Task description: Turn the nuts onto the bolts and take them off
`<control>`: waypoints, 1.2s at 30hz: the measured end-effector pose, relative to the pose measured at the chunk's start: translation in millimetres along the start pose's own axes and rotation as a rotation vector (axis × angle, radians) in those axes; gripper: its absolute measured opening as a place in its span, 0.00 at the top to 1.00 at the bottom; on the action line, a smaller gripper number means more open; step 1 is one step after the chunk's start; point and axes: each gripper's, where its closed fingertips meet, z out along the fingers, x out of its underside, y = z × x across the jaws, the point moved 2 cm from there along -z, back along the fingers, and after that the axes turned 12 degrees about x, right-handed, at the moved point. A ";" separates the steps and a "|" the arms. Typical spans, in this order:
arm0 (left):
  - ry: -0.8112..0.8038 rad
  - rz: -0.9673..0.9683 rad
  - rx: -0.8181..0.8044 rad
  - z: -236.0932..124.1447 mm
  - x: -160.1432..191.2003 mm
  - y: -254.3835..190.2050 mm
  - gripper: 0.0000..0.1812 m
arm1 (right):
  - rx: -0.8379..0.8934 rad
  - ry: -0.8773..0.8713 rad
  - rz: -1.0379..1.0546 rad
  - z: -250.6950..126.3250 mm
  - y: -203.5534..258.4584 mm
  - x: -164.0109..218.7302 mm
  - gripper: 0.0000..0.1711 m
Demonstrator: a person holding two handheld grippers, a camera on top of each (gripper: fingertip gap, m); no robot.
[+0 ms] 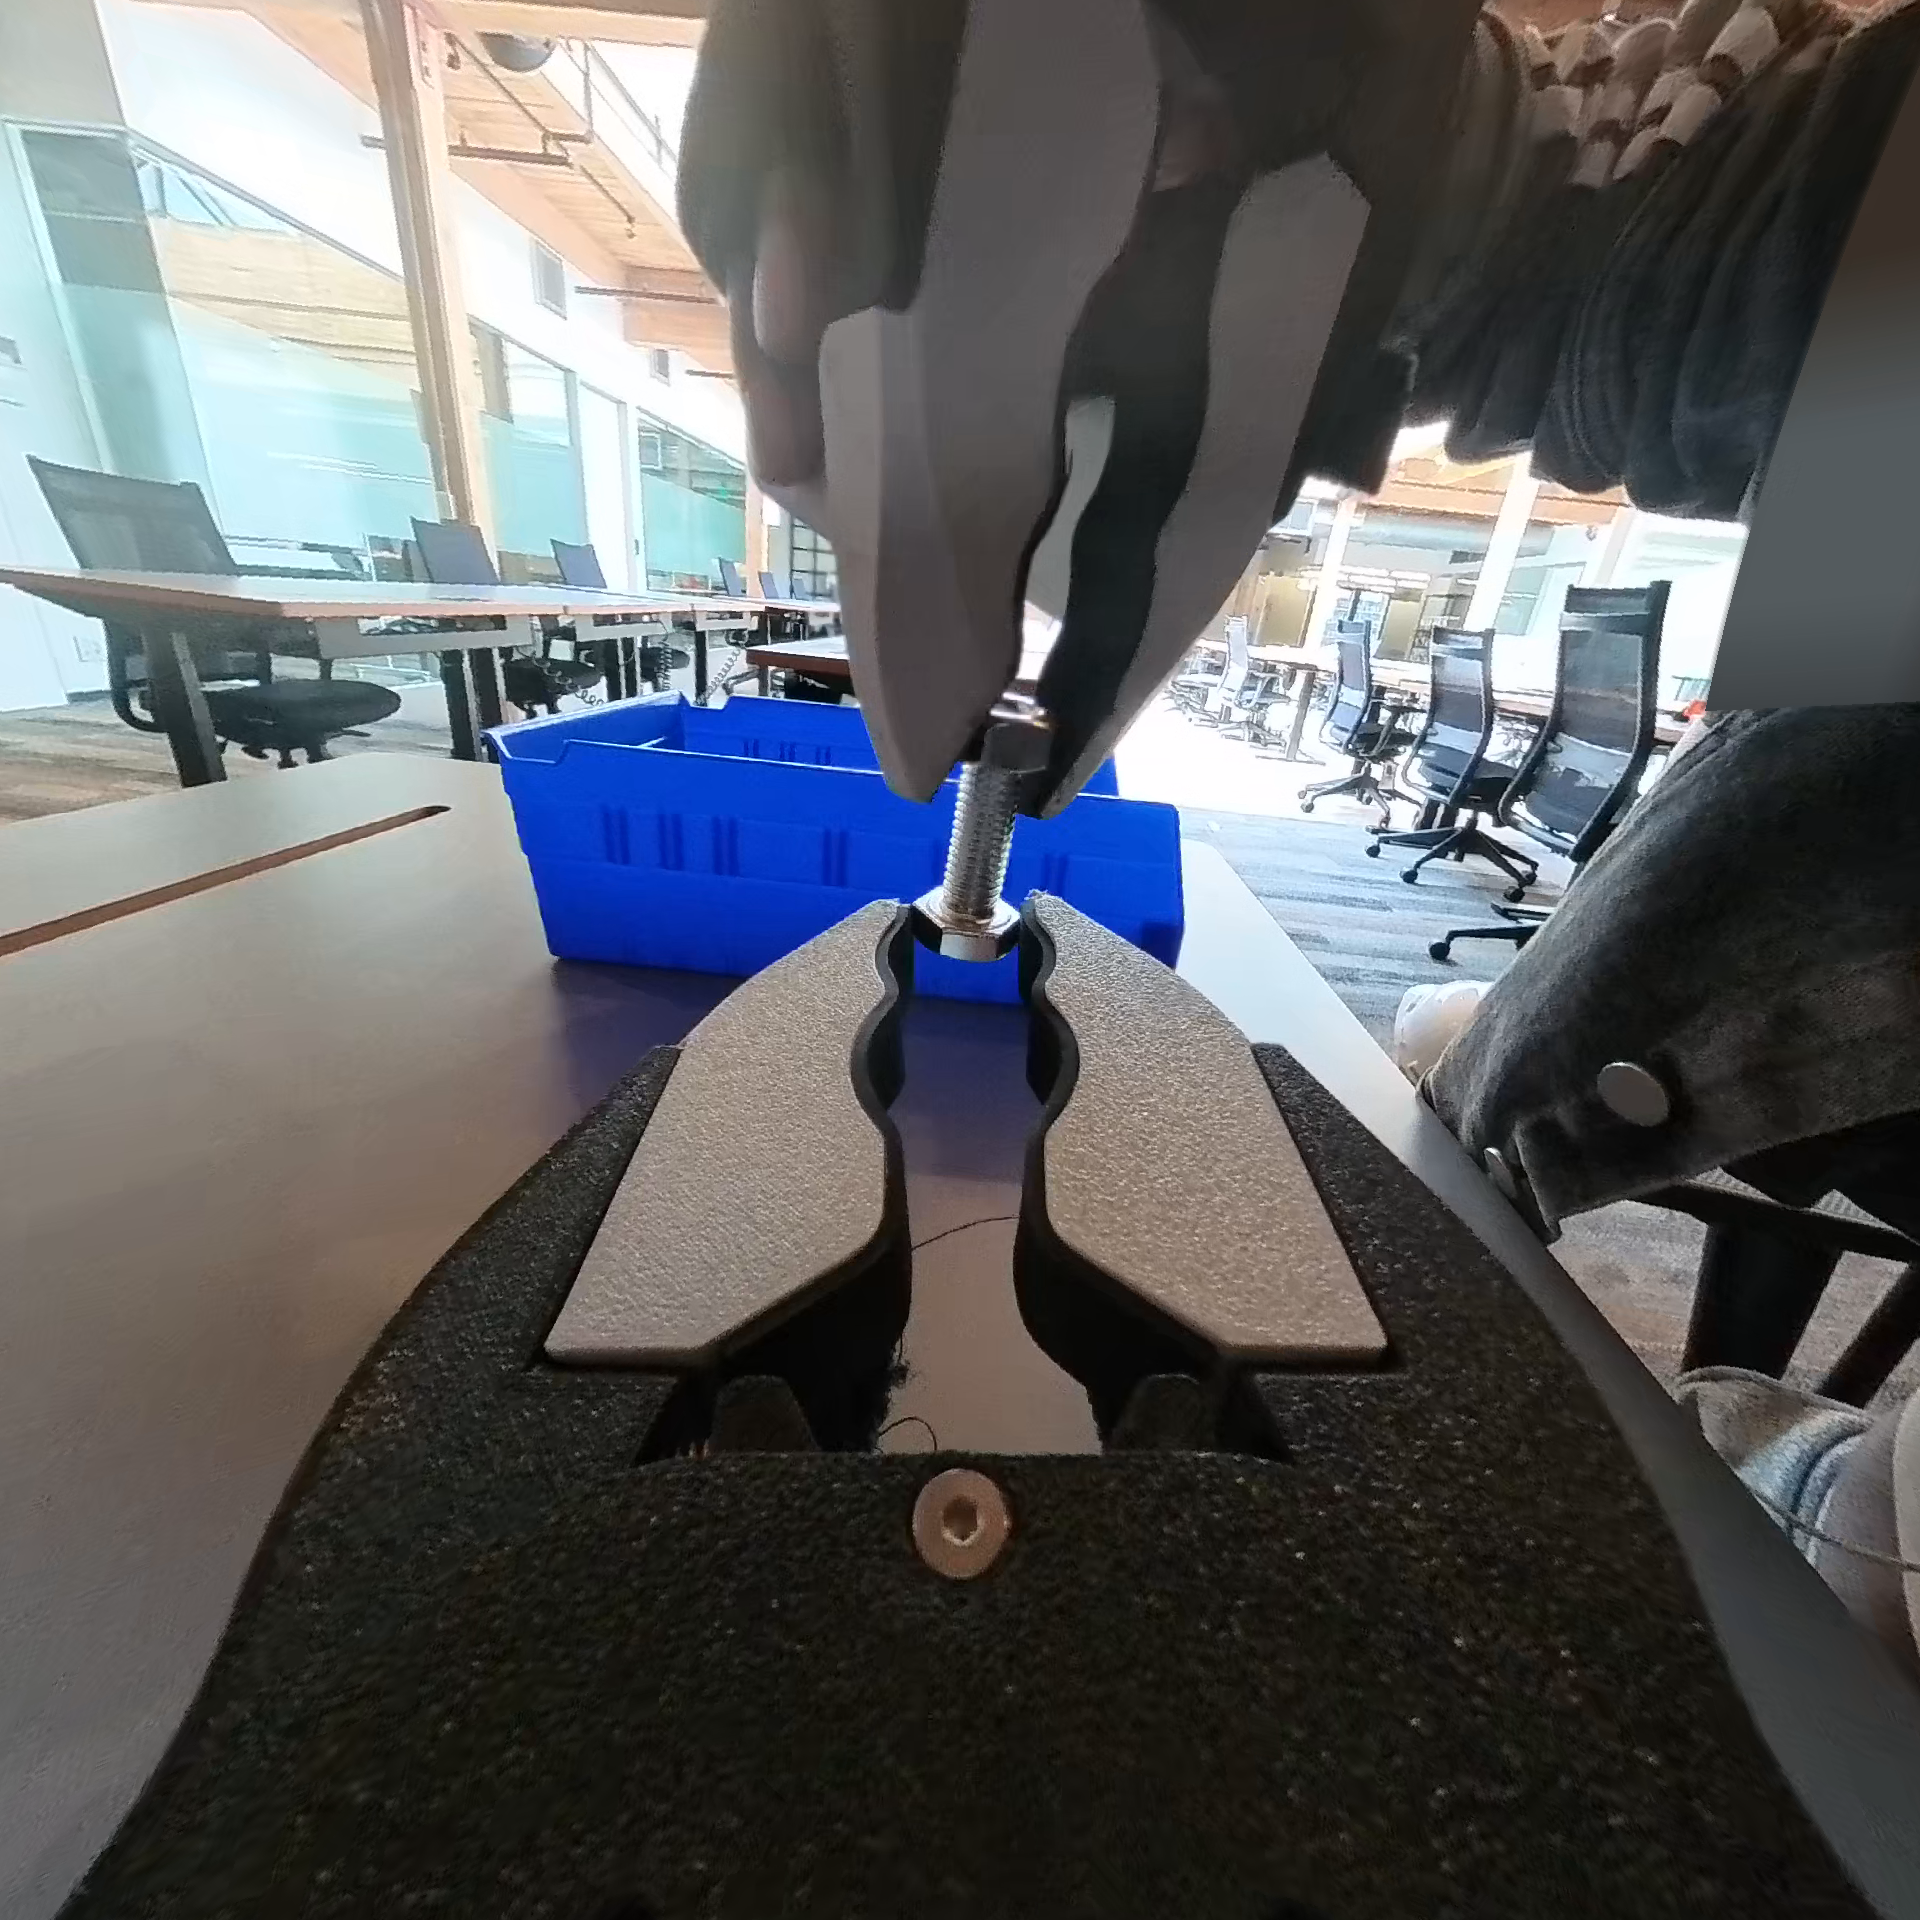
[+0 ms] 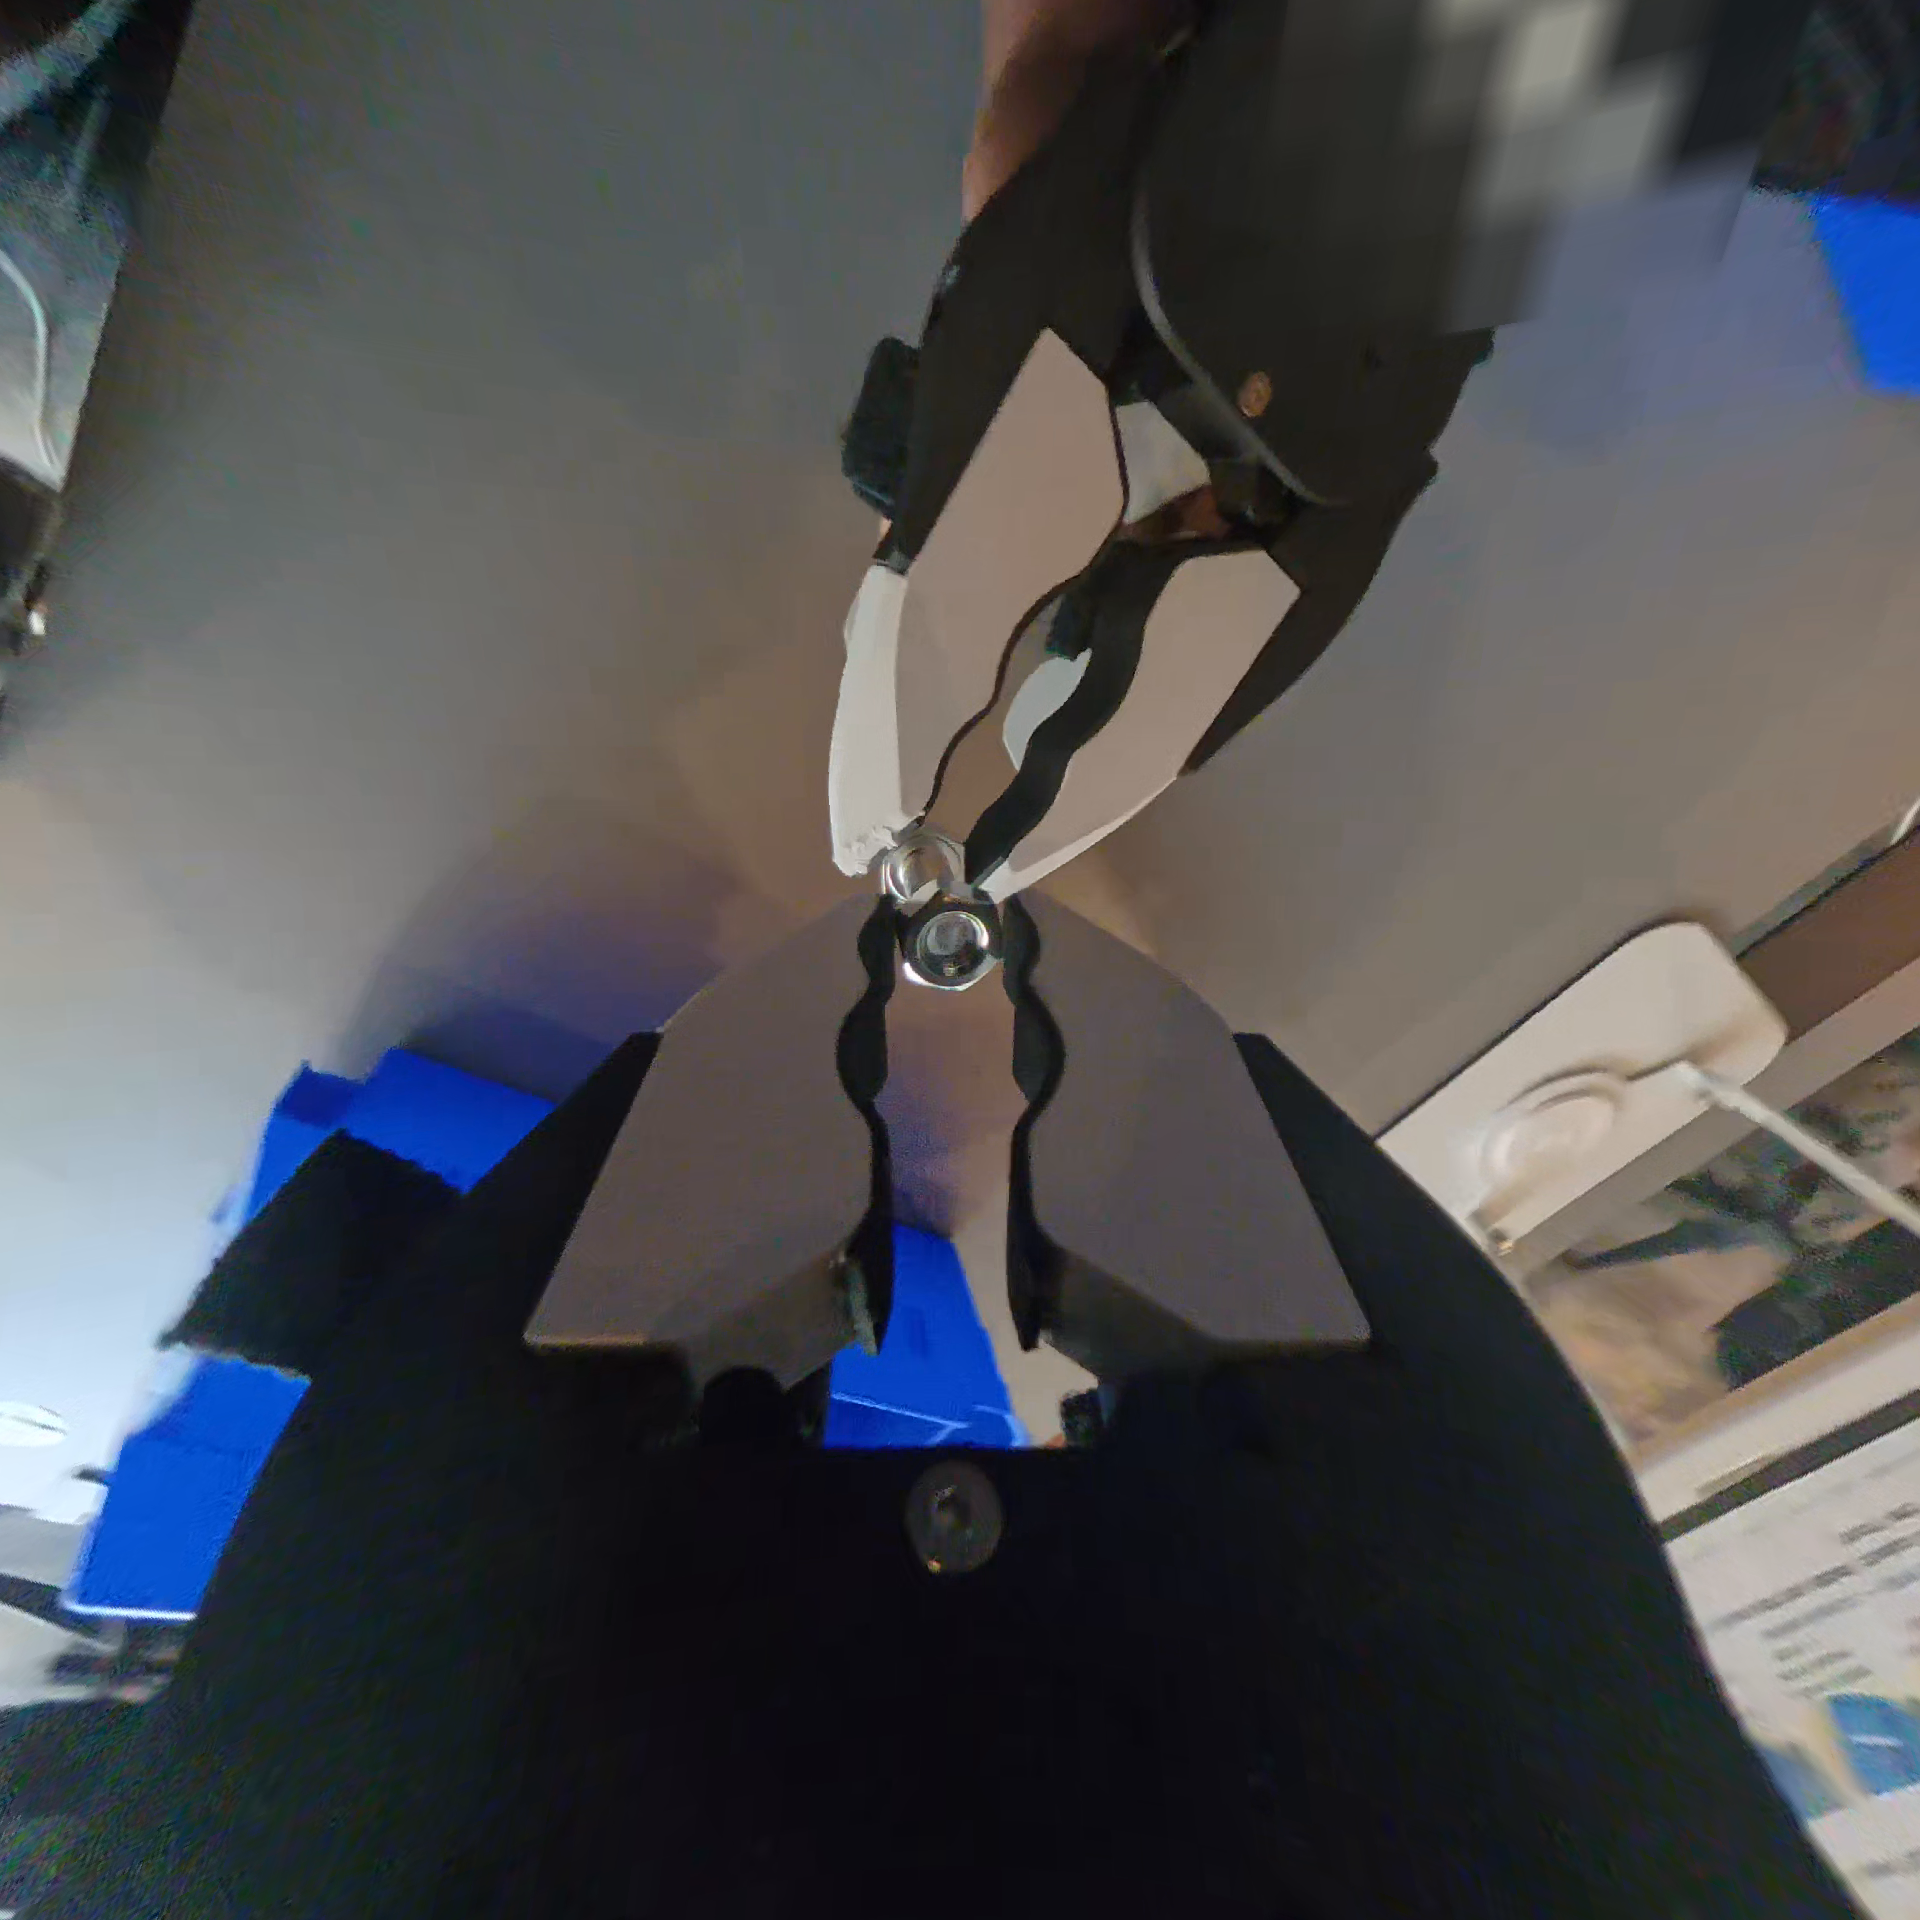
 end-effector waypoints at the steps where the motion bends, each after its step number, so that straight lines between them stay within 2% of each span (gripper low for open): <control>1: -0.002 -0.003 -0.003 -0.2 -0.1 0.5 0.90 | 0.000 0.012 0.052 0.1 -0.2 0.6 0.89; 4: -0.003 -0.002 -0.017 -0.8 -0.5 1.9 0.90 | 0.016 0.066 0.249 0.2 -0.5 1.7 0.89; 10: 0.011 0.010 -0.029 -0.4 0.9 2.3 0.90 | 0.015 0.119 0.805 2.9 3.3 0.8 0.89; 13: 0.017 0.015 -0.027 0.6 0.8 1.4 0.90 | 0.006 0.081 0.929 4.3 5.1 -1.1 0.89; 15: 0.003 0.007 -0.023 -0.3 -0.4 1.3 0.90 | 0.019 0.060 0.886 3.2 4.0 -1.4 0.76; 16: 0.001 0.004 -0.018 -0.4 -0.2 1.1 0.90 | 0.019 0.051 0.821 1.3 3.5 -1.1 0.73; 19: 0.011 0.010 -0.008 0.8 0.6 0.3 0.90 | 0.078 0.024 0.580 -5.2 -6.8 5.4 0.72; 22: 0.006 0.006 -0.004 0.2 0.3 -0.6 0.90 | -0.015 -0.039 0.342 -9.4 -0.2 -0.4 0.71; 26: 0.006 0.004 0.001 0.0 0.2 -0.4 0.90 | -0.106 -0.002 0.082 -6.0 11.1 -1.0 0.69; 32: 0.007 0.005 0.005 0.1 0.8 -0.2 0.90 | -0.125 -0.041 -0.045 0.2 9.1 -5.7 0.85; 36: 0.005 0.003 0.000 0.2 0.7 -0.6 0.90 | -0.102 -0.049 -0.016 0.5 5.6 -3.9 0.90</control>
